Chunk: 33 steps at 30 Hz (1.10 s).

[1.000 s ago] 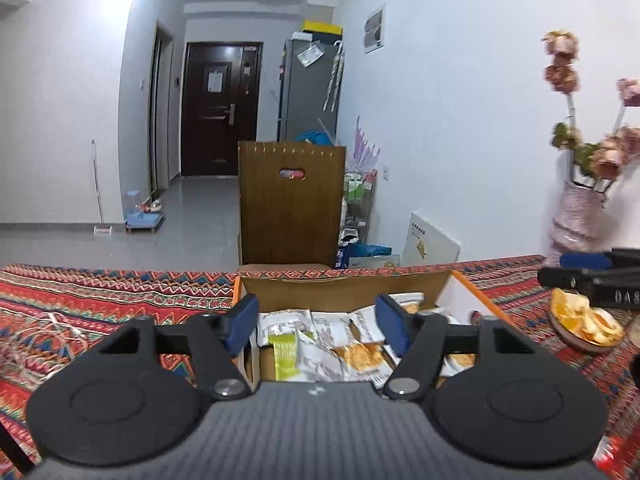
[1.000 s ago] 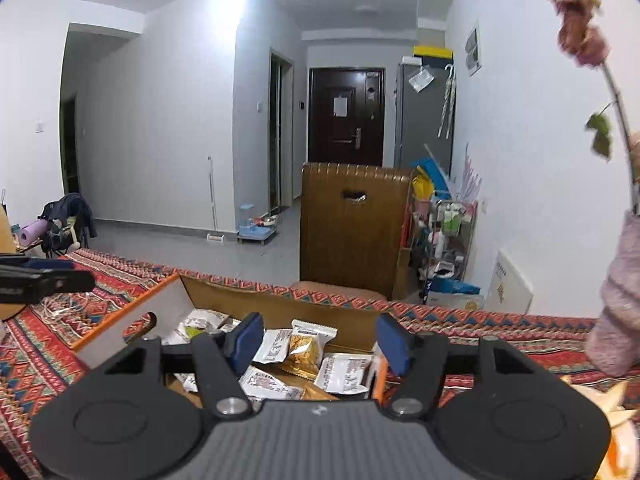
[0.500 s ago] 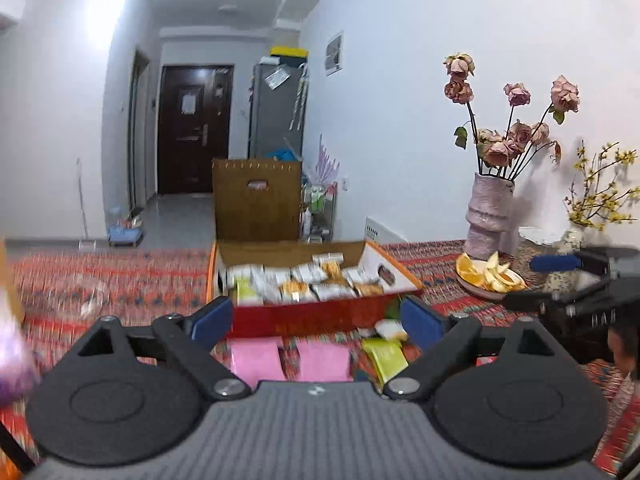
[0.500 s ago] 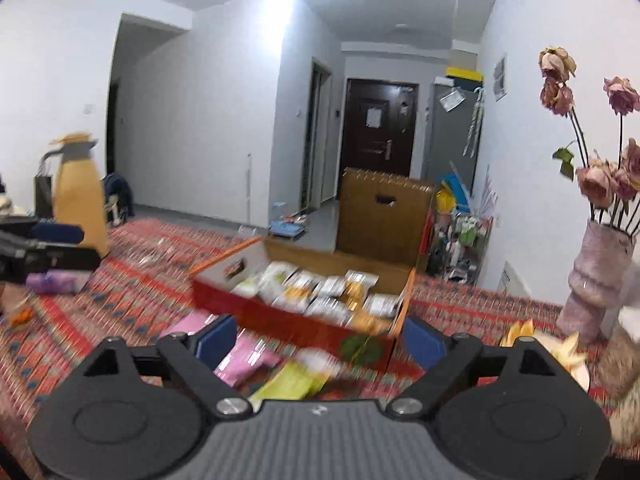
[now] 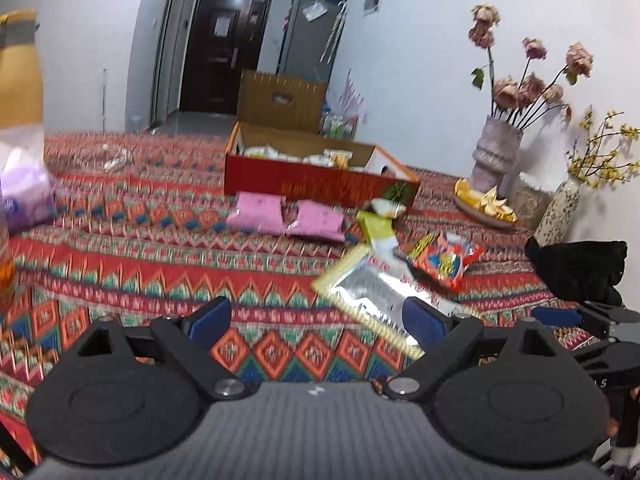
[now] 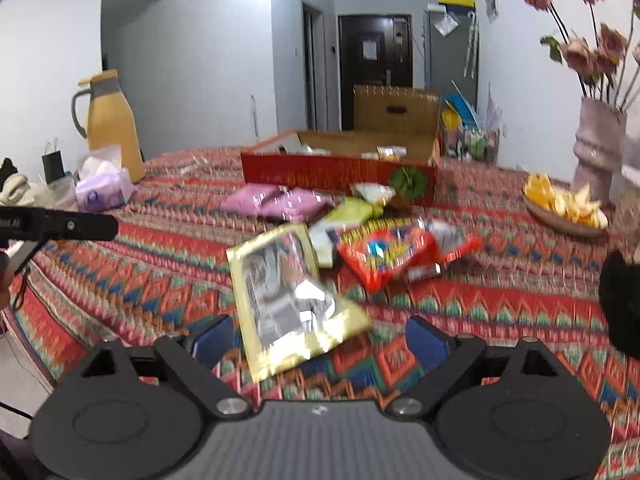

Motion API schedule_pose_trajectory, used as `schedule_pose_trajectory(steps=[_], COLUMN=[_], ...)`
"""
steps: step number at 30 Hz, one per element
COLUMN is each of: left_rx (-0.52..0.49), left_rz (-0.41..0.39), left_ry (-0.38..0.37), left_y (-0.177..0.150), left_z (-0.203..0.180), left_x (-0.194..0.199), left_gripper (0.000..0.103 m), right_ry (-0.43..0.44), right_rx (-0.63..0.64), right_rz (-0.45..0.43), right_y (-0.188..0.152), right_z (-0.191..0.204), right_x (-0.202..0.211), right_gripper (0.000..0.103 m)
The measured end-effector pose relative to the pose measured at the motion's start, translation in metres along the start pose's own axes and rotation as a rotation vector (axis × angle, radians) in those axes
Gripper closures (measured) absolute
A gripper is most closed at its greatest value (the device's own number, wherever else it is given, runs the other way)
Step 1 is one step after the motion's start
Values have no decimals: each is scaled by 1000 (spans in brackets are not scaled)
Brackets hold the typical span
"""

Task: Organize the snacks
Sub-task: 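Withdraw both tools from the box back toward the snack pile, then grasp a pink packet with the left tool while the right tool grasps a white packet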

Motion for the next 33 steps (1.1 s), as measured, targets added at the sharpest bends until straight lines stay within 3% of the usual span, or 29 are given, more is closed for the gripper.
schedule_pose_trajectory(steps=[10, 18, 27, 33], left_rx=[-8, -43, -202, -197], left_rz=[32, 63, 97, 172], left_ry=[10, 1, -52, -64], left_y=[3, 21, 74, 99], left_z=[-4, -12, -28, -24], left_x=[-22, -69, -169, -244], left_gripper=[9, 9, 9, 15], right_ry=[-25, -6, 4, 27], right_rx=[-51, -64, -66, -114], right_rz=[2, -1, -40, -37], right_y=[-6, 6, 70, 119], right_z=[-15, -31, -59, -85], right_x=[-6, -35, -100, -163], right_gripper=[10, 10, 11, 13])
Point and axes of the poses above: each gripper's, at about its wrist camera, not at the fingertips, and x roughly against the way its jaws point, z to its left, y to its top, the point moved 5 cm from there along -x, roughly the way its jaws point, and after that the axes turned 4 degrees about x, right-handed, at the moved point
